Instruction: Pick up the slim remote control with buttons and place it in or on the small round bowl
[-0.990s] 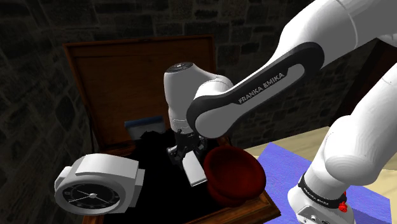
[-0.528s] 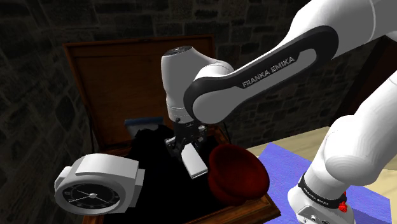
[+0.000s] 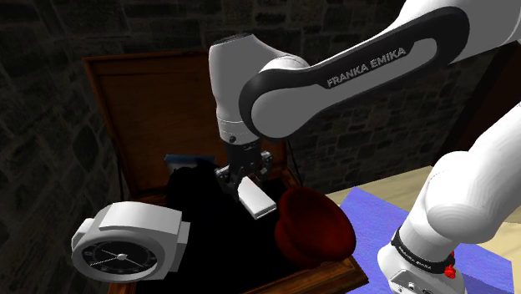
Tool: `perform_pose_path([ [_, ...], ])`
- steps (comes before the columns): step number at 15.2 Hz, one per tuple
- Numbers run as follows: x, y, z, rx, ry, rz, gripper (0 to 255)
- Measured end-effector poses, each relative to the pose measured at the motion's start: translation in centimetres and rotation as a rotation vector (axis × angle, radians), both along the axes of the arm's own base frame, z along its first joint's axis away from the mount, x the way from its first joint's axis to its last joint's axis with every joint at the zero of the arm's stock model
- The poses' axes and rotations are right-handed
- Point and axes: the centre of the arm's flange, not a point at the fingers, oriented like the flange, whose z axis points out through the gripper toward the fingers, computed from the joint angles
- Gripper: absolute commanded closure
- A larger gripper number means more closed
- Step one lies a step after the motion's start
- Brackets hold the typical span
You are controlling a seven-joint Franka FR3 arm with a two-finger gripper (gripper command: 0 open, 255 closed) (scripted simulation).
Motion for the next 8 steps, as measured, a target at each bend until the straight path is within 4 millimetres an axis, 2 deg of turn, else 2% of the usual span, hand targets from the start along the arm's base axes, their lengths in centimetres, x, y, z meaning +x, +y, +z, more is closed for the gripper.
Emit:
perform_pose_path([
  [8, 0.2, 0.0, 4.4, 0.0, 0.0, 0.0, 255],
])
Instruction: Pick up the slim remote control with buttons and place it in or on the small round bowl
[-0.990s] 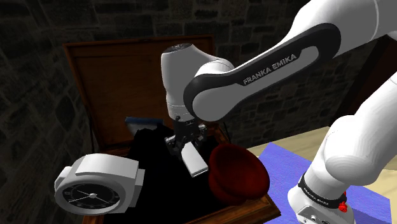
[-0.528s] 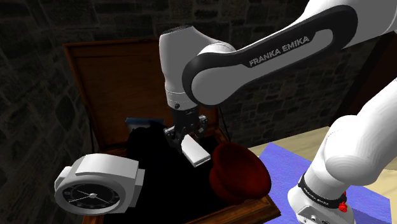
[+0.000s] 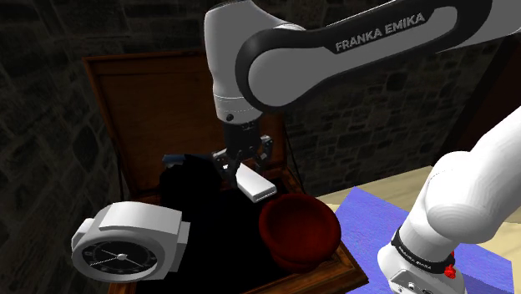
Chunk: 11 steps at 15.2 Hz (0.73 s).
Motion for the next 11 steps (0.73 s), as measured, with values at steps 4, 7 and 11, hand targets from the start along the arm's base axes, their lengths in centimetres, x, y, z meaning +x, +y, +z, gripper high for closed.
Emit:
perform_pose_path([
  [4, -0.7, -0.1, 1.6, -0.001, 0.0, 0.0, 255],
  [7, -4.0, -0.7, 1.9, -0.001, 0.0, 0.0, 255],
  [11, -9.2, -1.5, 1.7, -0.001, -0.001, 0.0, 255],
])
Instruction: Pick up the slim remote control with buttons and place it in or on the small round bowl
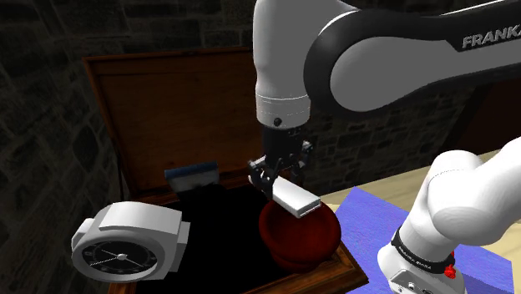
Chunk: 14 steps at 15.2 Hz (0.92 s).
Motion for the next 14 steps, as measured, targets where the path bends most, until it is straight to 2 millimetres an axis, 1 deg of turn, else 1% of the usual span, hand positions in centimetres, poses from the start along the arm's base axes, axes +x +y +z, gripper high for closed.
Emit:
perform_pose_path([
  [2, -2.5, -0.6, 0.3, 0.0, 0.0, 0.0, 255],
  [4, -4.9, -0.6, 0.7, 0.0, 0.0, 0.0, 255],
  [5, -5.5, -0.8, 0.4, 0.0, 0.0, 0.0, 255],
  [8, -6.2, -0.9, -1.0, 0.001, 0.001, 0.0, 255],
  [14, -6.2, -1.0, -4.0, 0.001, 0.0, 0.0, 255],
])
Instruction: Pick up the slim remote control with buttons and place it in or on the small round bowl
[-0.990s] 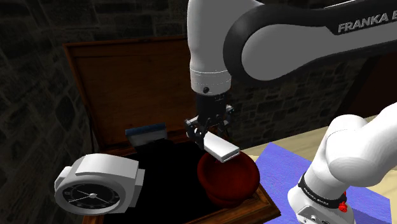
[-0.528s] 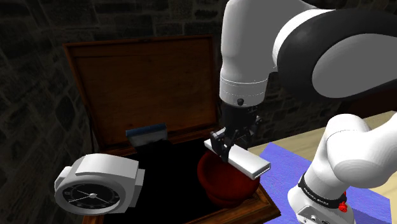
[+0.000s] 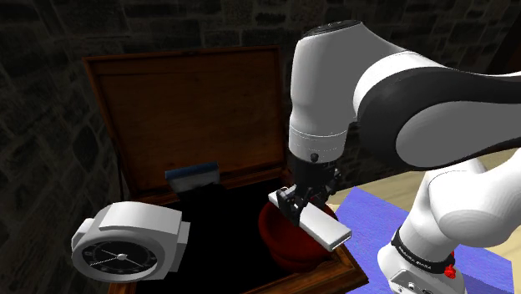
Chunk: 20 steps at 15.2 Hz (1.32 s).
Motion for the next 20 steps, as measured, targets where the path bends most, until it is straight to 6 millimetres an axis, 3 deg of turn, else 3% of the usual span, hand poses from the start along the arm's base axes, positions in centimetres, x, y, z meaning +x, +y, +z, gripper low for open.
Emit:
perform_pose_path([
  [4, 0.0, 0.2, -2.2, 0.0, 0.0, 0.0, 255],
  [10, 0.0, 0.0, -2.8, 0.0, 0.0, 0.0, 255],
  [11, 0.0, 0.0, -2.8, -0.001, 0.001, -0.001, 0],
  [17, 0.0, 0.1, -2.8, 0.0, 0.0, 0.0, 0],
  [20, 0.0, 0.0, -0.3, 0.001, -0.001, 0.0, 0],
])
